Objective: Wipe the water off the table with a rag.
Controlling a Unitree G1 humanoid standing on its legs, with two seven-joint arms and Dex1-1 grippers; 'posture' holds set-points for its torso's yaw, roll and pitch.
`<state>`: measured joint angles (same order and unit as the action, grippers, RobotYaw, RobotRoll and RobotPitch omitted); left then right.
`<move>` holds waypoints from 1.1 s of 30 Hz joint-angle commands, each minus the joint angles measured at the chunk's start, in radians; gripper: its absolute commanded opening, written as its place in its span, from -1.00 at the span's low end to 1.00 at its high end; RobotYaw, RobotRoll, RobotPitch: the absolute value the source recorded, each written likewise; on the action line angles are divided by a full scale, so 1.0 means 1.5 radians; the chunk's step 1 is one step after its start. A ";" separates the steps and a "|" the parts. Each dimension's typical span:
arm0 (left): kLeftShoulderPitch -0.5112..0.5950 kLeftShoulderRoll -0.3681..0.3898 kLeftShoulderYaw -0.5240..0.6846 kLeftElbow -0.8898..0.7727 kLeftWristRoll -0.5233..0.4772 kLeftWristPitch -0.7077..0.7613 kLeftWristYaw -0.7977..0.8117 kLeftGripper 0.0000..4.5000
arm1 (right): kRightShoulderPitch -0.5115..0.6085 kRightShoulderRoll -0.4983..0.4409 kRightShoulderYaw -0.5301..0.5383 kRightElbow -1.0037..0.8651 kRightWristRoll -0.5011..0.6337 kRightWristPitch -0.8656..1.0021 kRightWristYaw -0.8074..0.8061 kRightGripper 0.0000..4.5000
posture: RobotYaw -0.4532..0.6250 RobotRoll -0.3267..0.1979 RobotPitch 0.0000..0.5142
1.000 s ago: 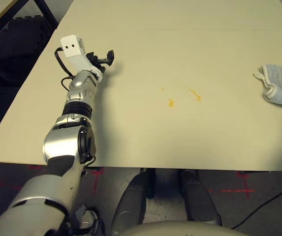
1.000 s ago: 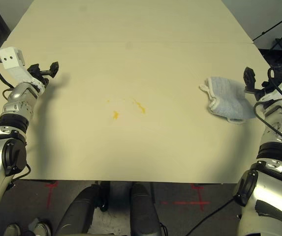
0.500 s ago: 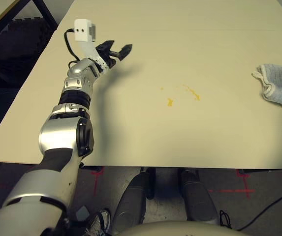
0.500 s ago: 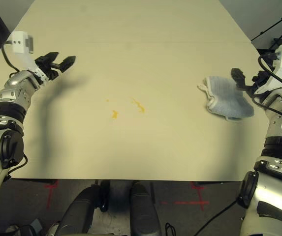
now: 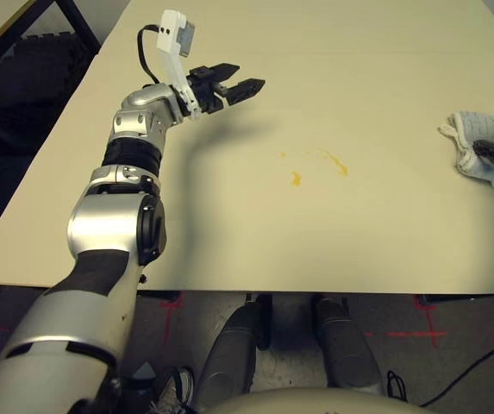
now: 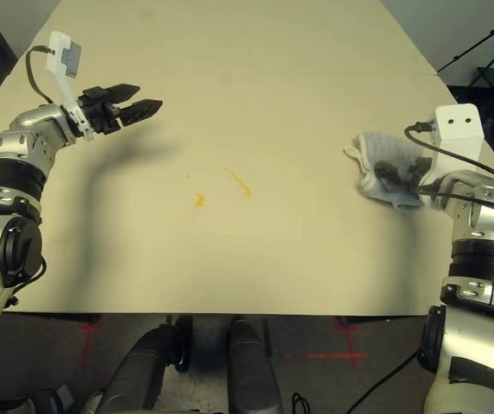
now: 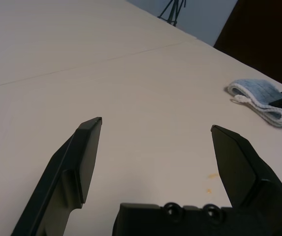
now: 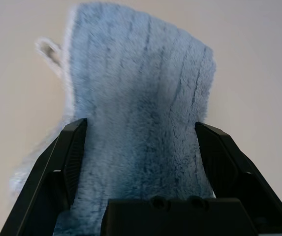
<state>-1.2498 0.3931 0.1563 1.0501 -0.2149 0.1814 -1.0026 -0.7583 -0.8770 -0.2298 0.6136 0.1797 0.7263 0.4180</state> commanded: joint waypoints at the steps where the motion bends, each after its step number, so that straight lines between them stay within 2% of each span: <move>1: 0.025 -0.003 -0.003 -0.026 -0.006 0.017 -0.001 1.00 | -0.018 0.004 0.020 0.054 -0.020 -0.012 0.010 0.99 | -0.39 0.25 -0.08; 3: 0.032 -0.003 -0.004 -0.039 -0.008 0.024 0.001 1.00 | -0.036 0.010 0.027 0.081 -0.026 -0.014 0.012 0.99 | -0.39 0.25 -0.07; 6: 0.042 -0.005 -0.006 -0.059 -0.010 0.035 0.003 1.00 | -0.059 0.022 0.027 0.105 -0.028 -0.004 0.011 0.76 | -0.38 0.25 -0.06; 16: 0.060 -0.012 -0.009 -0.103 -0.015 0.065 0.014 1.00 | -0.076 0.039 0.017 0.063 -0.030 0.044 -0.016 -0.65 | -0.37 0.25 -0.06; 19: 0.067 -0.015 -0.015 -0.111 -0.009 0.061 0.014 1.00 | -0.075 0.039 0.004 0.048 -0.024 0.038 -0.024 -0.94 | -0.38 0.25 -0.07; 25: 0.087 -0.020 -0.029 -0.130 -0.008 0.056 0.017 1.00 | -0.036 0.038 -0.007 -0.132 0.023 0.106 0.018 -0.95 | -0.39 0.25 -0.06; 30: 0.091 -0.021 -0.028 -0.139 -0.014 0.061 0.023 1.00 | 0.009 0.025 0.006 -0.343 0.085 0.252 0.066 -0.95 | -0.40 0.25 -0.06; 33: 0.077 -0.015 -0.014 -0.121 -0.018 0.053 0.039 1.00 | 0.006 0.025 0.043 -0.442 0.132 0.335 0.103 -0.95 | -0.42 0.25 -0.04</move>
<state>-1.1326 0.3617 0.1213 0.8581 -0.2330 0.2656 -0.9565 -0.7534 -0.8311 -0.2036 0.0316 0.3324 1.1581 0.5418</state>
